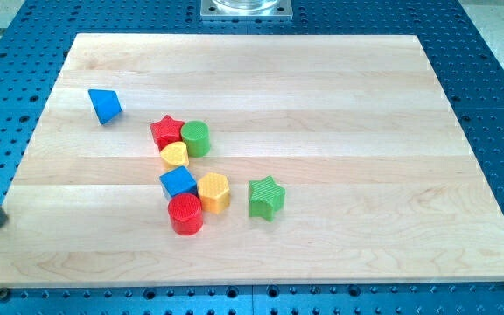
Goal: Place your arm at the top left of the triangle
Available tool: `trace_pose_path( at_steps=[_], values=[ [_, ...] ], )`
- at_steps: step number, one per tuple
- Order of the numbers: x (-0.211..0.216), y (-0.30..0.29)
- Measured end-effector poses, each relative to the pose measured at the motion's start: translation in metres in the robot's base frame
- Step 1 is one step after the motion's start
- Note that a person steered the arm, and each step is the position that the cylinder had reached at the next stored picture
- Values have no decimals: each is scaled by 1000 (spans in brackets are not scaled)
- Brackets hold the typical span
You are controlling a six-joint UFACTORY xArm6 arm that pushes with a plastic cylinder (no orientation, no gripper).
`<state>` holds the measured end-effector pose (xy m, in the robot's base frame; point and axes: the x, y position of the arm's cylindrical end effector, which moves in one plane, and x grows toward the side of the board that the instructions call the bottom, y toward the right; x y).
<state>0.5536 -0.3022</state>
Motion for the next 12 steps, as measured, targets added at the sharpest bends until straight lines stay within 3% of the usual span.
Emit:
trace_pose_path(
  at_steps=[12],
  values=[
    [33,-3]
  ],
)
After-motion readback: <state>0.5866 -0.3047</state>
